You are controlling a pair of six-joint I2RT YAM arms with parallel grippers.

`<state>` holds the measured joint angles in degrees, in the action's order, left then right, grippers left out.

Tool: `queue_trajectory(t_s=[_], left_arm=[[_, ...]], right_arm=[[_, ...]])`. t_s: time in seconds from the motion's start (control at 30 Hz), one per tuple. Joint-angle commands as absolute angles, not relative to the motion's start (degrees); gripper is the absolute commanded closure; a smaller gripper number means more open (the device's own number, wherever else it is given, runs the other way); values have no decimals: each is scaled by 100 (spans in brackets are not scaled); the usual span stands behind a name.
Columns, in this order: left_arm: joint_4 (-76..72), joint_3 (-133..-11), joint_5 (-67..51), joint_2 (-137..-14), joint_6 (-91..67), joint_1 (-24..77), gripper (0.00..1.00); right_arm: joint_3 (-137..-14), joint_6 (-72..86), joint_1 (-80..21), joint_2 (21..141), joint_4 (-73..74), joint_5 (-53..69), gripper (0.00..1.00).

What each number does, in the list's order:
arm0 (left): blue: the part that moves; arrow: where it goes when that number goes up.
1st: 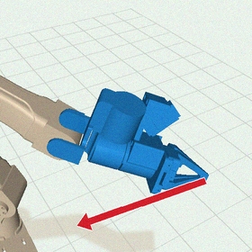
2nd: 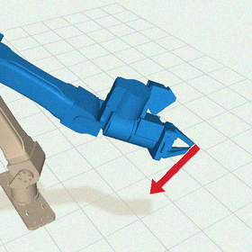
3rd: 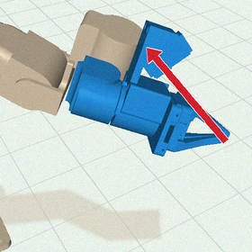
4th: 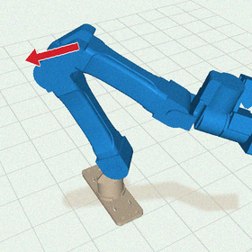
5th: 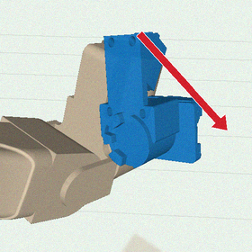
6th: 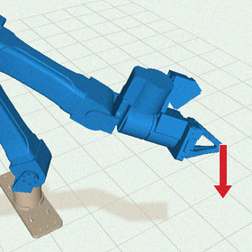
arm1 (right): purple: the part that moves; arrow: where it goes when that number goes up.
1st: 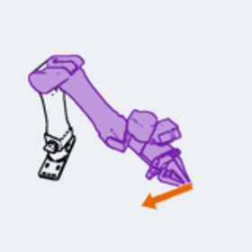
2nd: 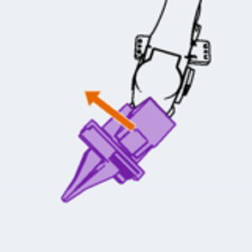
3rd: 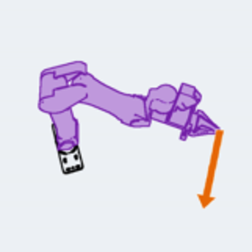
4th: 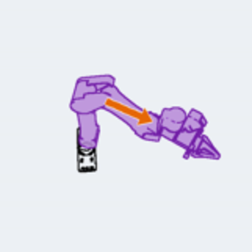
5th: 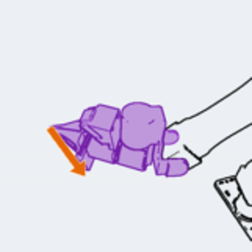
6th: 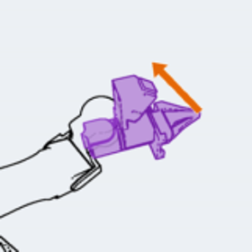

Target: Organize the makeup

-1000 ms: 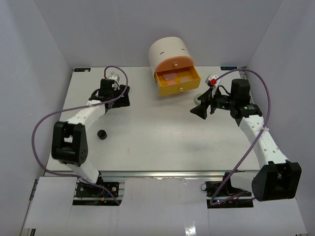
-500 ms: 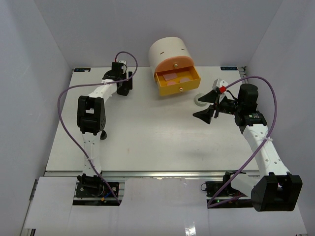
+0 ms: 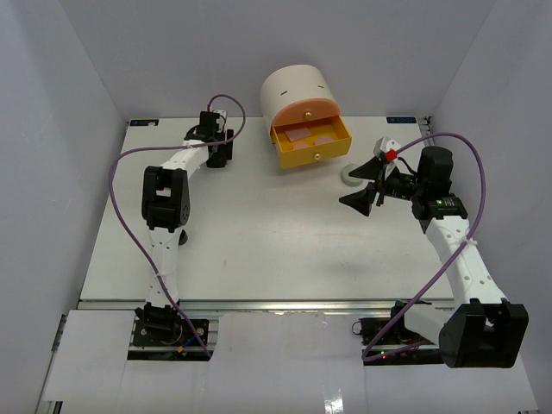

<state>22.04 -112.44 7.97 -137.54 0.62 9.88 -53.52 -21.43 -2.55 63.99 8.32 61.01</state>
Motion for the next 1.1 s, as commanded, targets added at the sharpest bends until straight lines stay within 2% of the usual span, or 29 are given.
queue_trajectory(t_s=[0.0, 0.07, 0.1, 0.2, 0.3, 0.33, 0.5, 0.7, 0.83, 1.07], left_arm=[[2291, -11323, 689, -13706, 53, 959, 30], [2285, -11183, 626, -13576, 53, 958, 39], [2278, -11055, 580, -13519, -94, 958, 49], [2206, -10676, 434, -13170, -262, 958, 65], [2027, -10190, 156, -12551, -457, 966, 78], [1964, -9857, -85, -12339, -594, 967, 80], [1406, -8545, -975, -10800, -1159, 1161, 83], [816, -7637, -870, -9125, -1481, 2187, 85], [684, -7753, -527, -8927, -1654, 2820, 85], [617, -9103, 640, -9854, -1705, 3391, 85]], right_arm=[[-5298, -2153, -202, 6444, 554, 6098, 10], [-5291, -2145, -202, 6451, 554, 6091, 10], [-5284, -2130, -187, 6451, 546, 6098, 10], [-5271, -2091, -160, 6422, 505, 6124, 10], [-5241, -2083, -100, 6392, 468, 6102, 10], [-5231, -2069, -83, 6390, 466, 6107, 10], [-5177, -1969, 104, 6363, 377, 6135, 9], [-5091, -1842, 176, 6279, 215, 6154, 10], [-5062, -1827, 211, 6240, 184, 6099, 9], [-5020, -1775, 298, 6215, 134, 6082, 9]])
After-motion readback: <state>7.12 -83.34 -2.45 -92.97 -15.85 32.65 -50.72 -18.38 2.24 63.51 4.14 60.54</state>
